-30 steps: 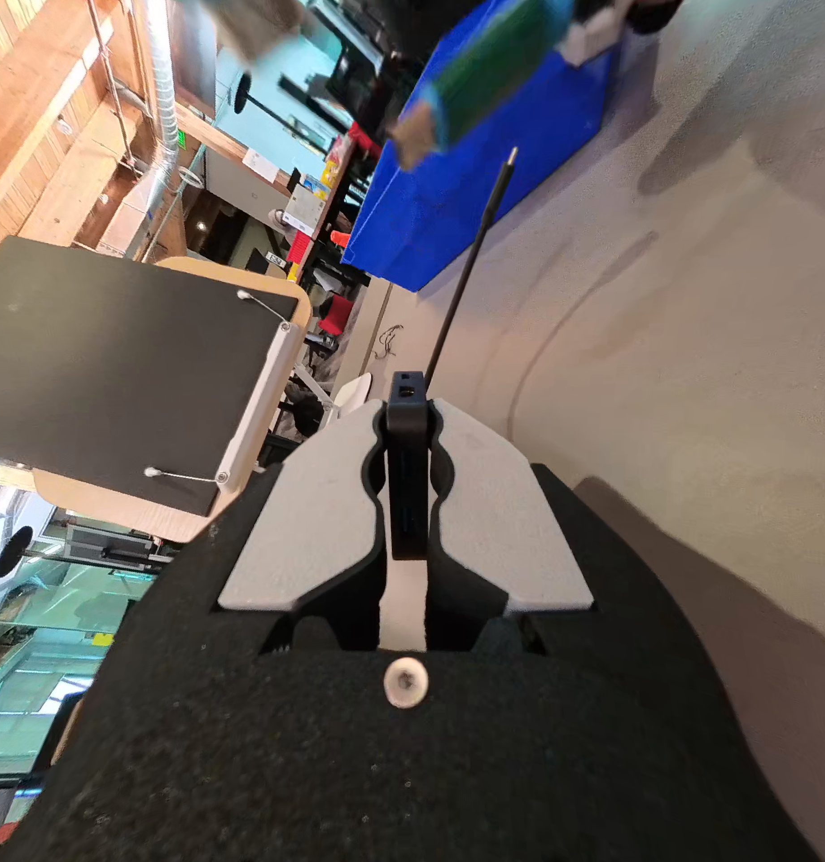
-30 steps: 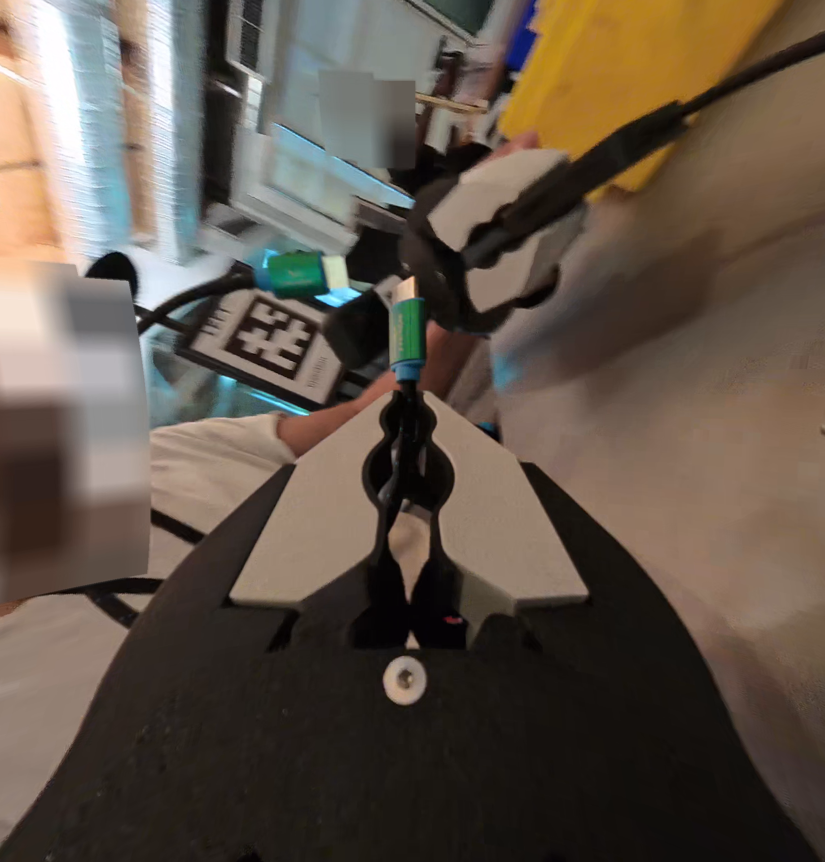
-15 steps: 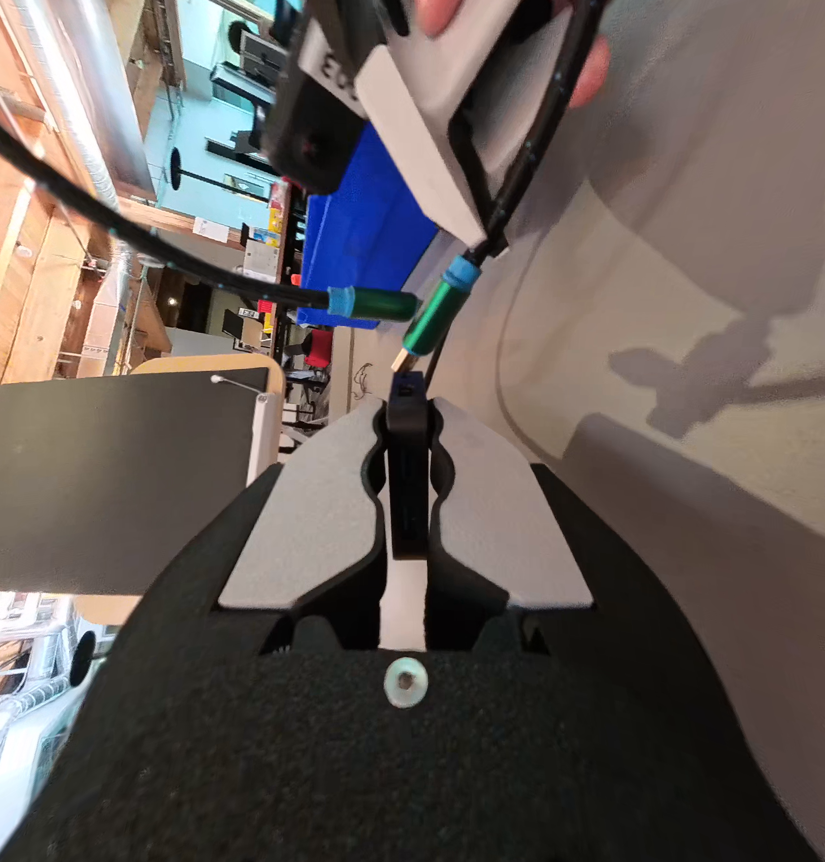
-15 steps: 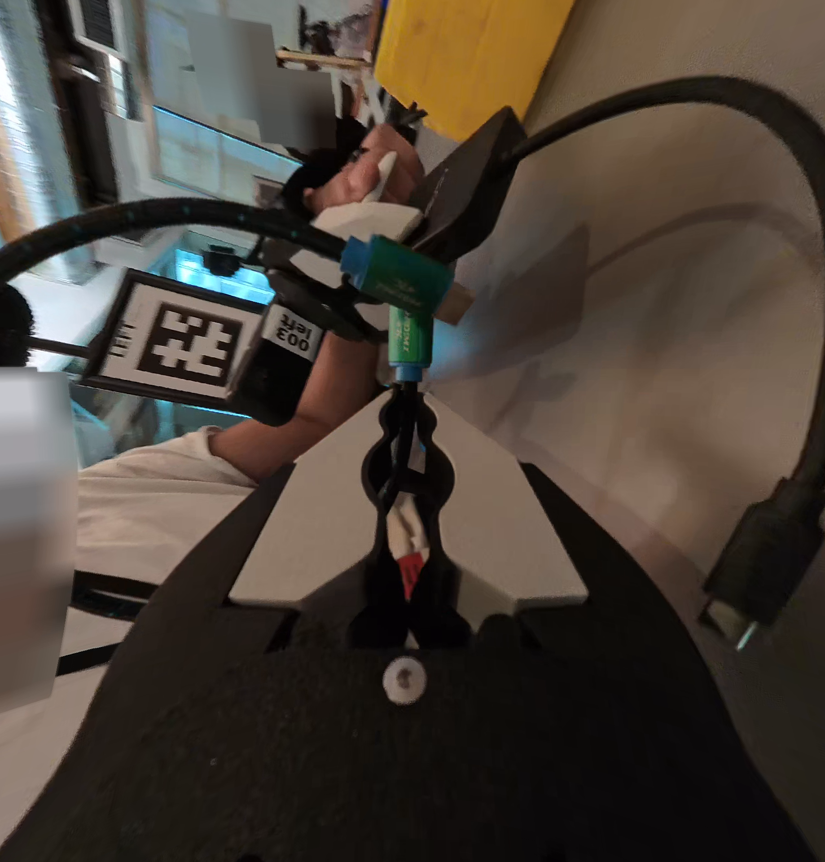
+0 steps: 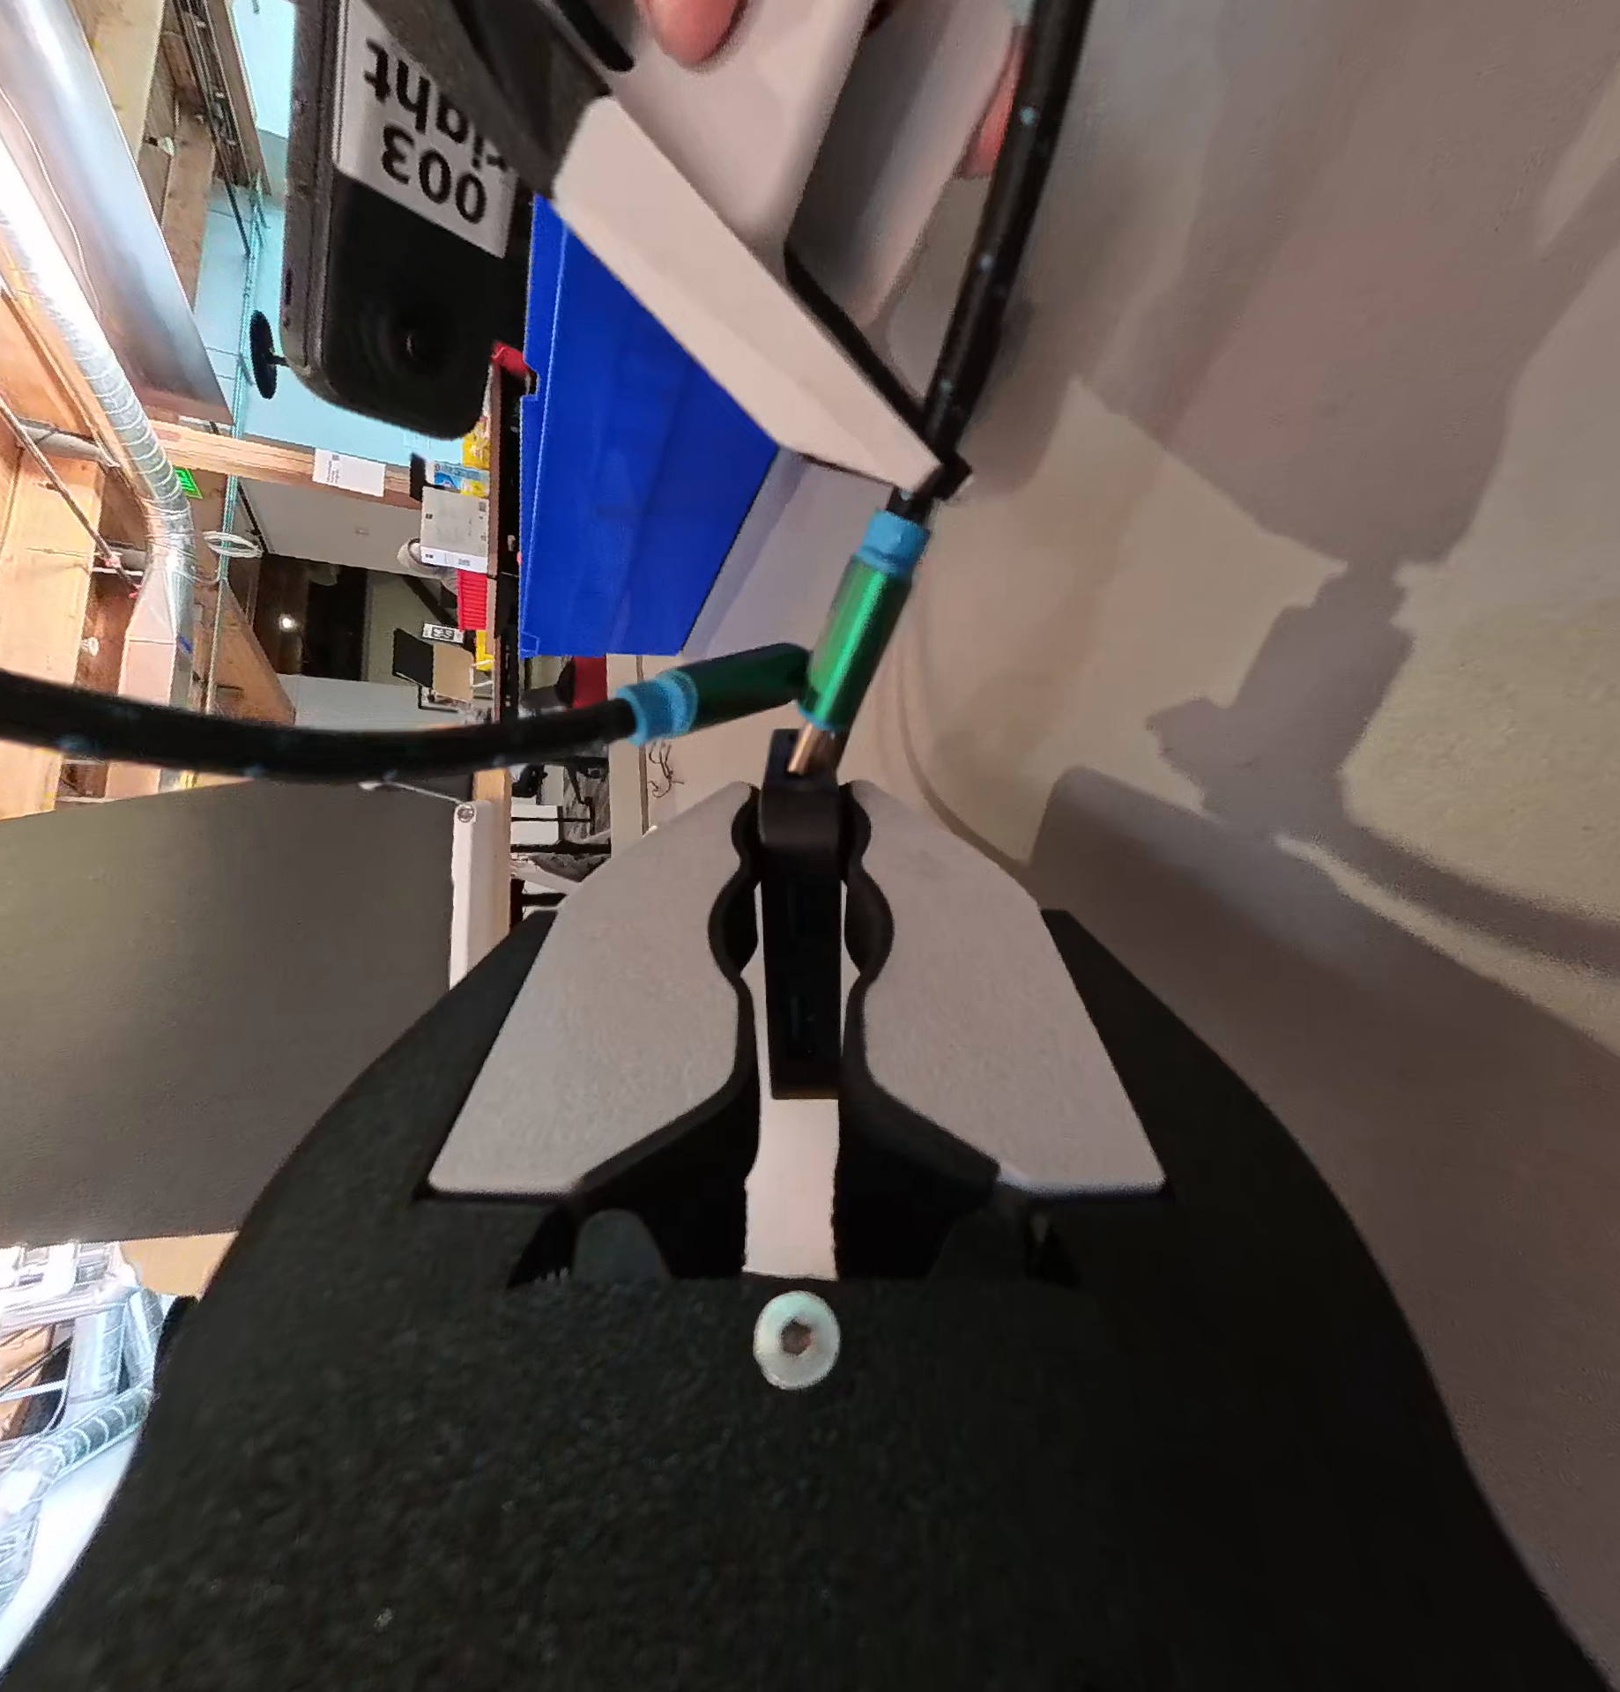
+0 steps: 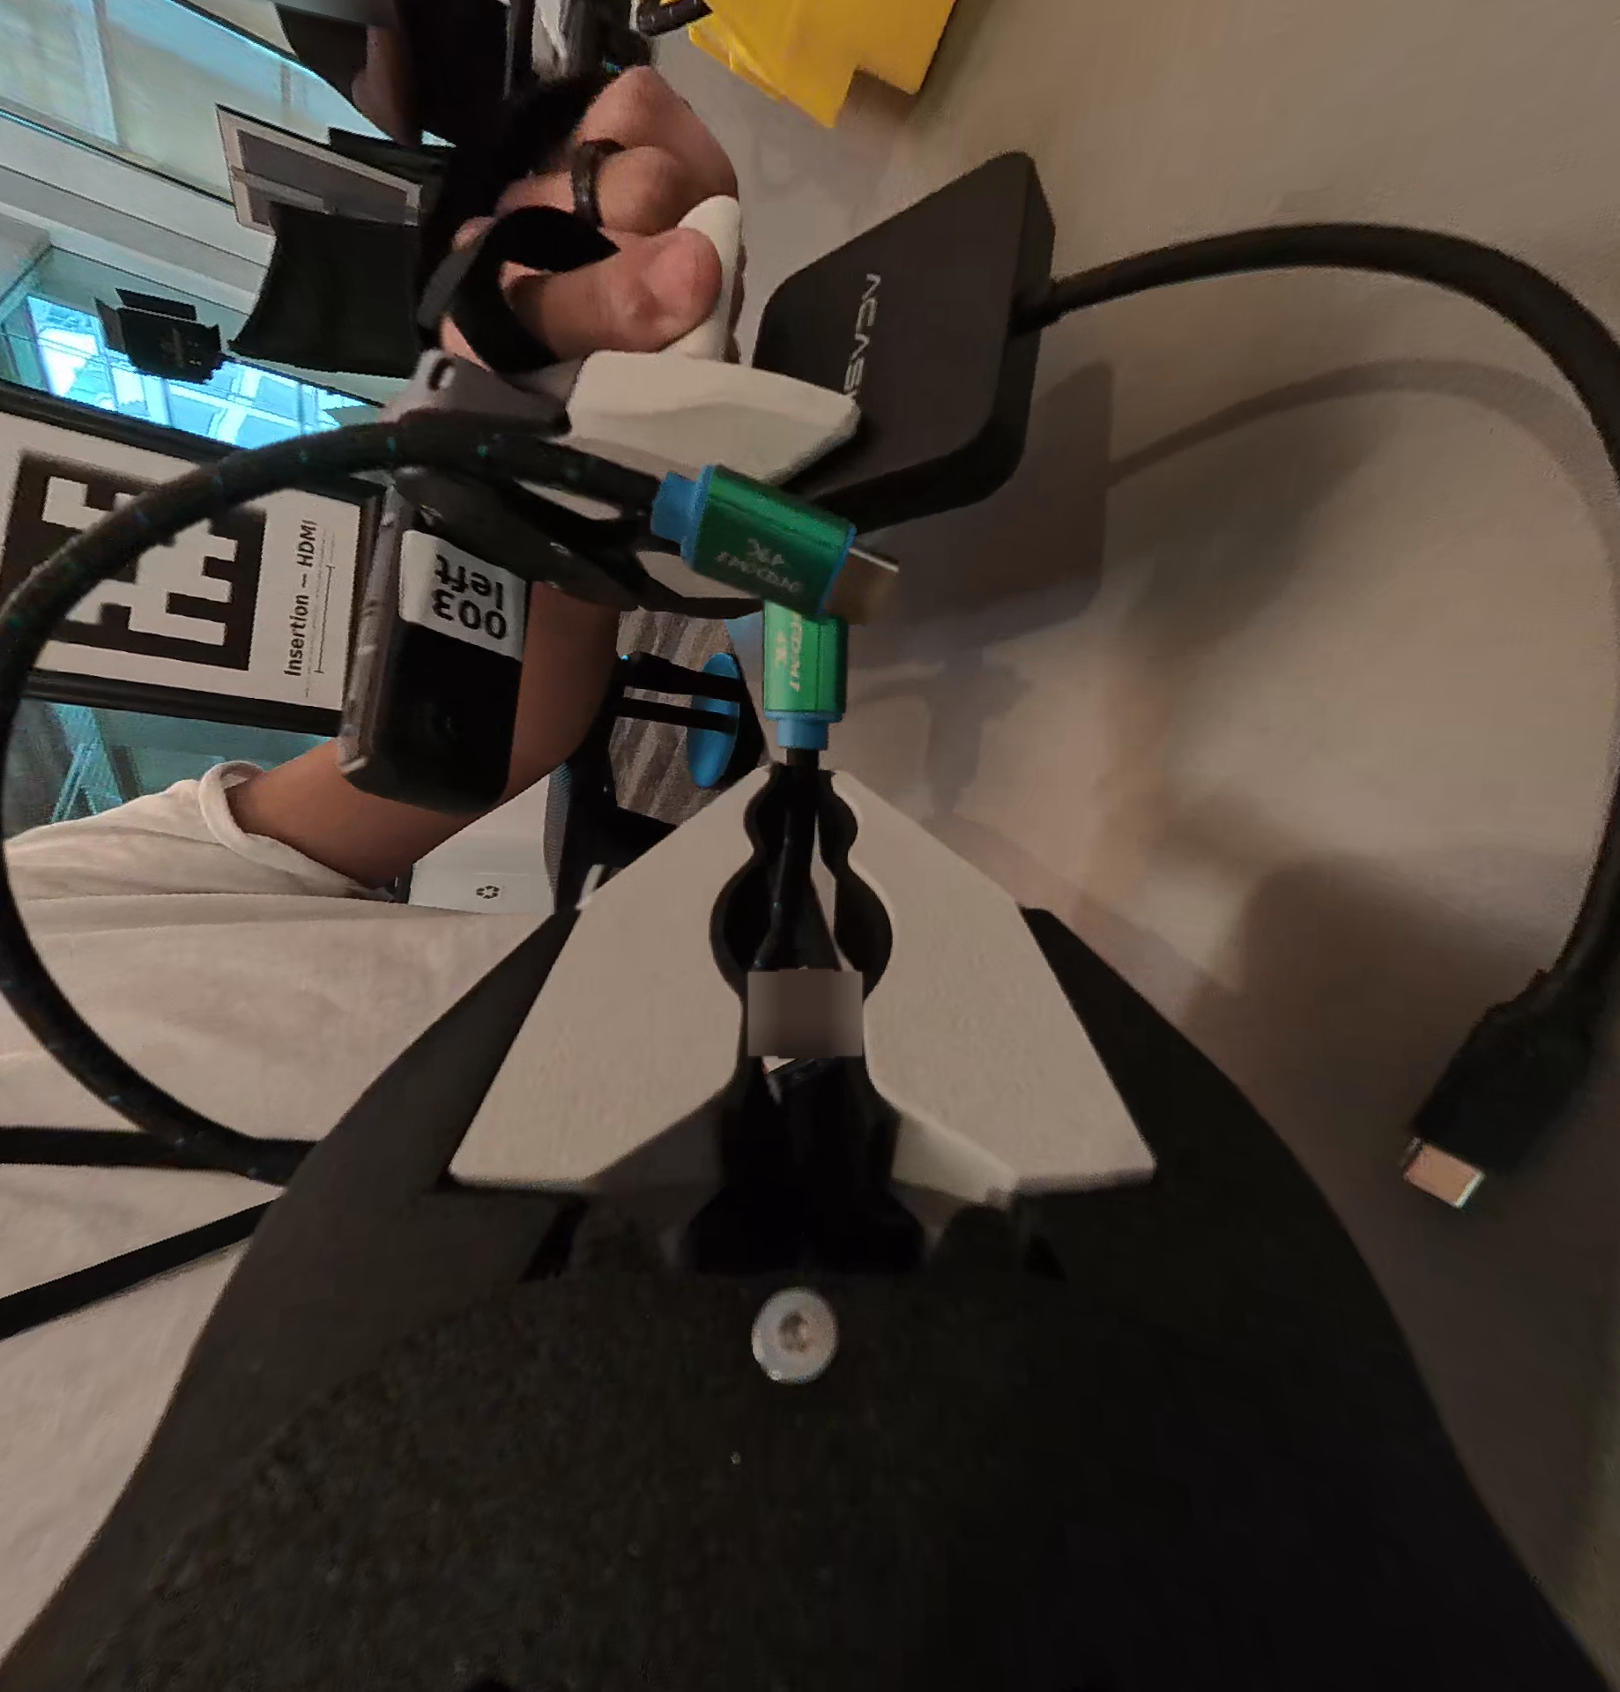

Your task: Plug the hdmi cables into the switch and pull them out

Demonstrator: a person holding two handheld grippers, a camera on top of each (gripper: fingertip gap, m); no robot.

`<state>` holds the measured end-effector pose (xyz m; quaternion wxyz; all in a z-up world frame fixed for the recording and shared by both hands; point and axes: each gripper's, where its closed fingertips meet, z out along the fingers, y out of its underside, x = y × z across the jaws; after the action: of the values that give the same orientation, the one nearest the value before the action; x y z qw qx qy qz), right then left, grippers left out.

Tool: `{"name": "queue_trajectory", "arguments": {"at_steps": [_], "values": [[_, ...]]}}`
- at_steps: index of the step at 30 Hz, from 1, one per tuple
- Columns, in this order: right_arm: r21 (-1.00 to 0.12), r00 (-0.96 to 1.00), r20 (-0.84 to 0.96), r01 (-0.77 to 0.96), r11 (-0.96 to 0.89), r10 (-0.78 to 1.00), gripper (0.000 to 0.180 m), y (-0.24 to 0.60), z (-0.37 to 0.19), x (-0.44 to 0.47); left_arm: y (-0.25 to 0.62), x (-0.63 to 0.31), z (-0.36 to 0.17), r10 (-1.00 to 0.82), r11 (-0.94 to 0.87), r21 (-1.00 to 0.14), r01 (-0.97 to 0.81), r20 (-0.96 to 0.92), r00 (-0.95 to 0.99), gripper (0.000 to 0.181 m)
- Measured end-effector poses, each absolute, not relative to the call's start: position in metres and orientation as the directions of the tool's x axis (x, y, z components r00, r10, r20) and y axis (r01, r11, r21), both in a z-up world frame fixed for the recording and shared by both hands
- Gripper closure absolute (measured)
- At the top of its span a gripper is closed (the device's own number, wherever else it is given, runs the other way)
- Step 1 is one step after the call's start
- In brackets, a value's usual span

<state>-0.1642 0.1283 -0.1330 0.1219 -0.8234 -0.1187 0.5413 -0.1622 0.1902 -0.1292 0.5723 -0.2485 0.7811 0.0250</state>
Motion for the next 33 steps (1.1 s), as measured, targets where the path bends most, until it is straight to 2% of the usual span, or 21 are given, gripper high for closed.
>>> {"name": "queue_trajectory", "arguments": {"at_steps": [12, 15, 18, 22, 24, 27, 30, 33], "values": [[-0.233, 0.396, -0.87, 0.193, -0.953, 0.293, 0.173, 0.128, -0.13, -0.154, 0.185, -0.159, -0.132, -0.34, 0.881, -0.22, -0.418, -0.909, -0.239, 0.167], [-0.204, 0.336, -0.905, 0.198, -0.959, 0.262, 0.174, 0.13, -0.125, -0.151, 0.183, -0.158, -0.132, -0.364, 0.874, -0.248, -0.418, -0.903, -0.226, 0.167], [-0.178, 0.252, -0.942, 0.187, -0.966, 0.223, 0.174, 0.131, -0.119, -0.149, 0.181, -0.157, -0.13, -0.435, 0.844, -0.324, -0.427, -0.88, -0.193, 0.167], [-0.19, 0.241, -0.944, 0.159, -0.969, 0.225, 0.174, 0.133, -0.118, -0.147, 0.182, -0.154, -0.134, -0.485, 0.809, -0.372, -0.456, -0.86, -0.158, 0.167], [-0.243, 0.232, -0.935, 0.135, -0.96, 0.269, 0.173, 0.135, -0.112, -0.149, 0.186, -0.154, -0.132, -0.53, 0.777, -0.427, -0.463, -0.84, -0.116, 0.167], [-0.384, 0.242, -0.894, 0.019, -0.923, 0.376, 0.17, 0.153, -0.092, -0.148, 0.196, -0.155, -0.118, -0.638, 0.695, -0.577, -0.429, -0.77, 0.002, 0.167], [-0.557, 0.245, -0.816, -0.092, -0.825, 0.523, 0.165, 0.165, -0.063, -0.142, 0.202, -0.156, -0.109, -0.667, 0.664, -0.627, -0.406, -0.743, 0.057, 0.167], [-0.647, 0.234, -0.762, -0.265, -0.715, 0.603, 0.159, 0.177, -0.028, -0.125, 0.207, -0.159, -0.104, -0.678, 0.646, -0.653, -0.395, -0.729, 0.095, 0.167]]}}
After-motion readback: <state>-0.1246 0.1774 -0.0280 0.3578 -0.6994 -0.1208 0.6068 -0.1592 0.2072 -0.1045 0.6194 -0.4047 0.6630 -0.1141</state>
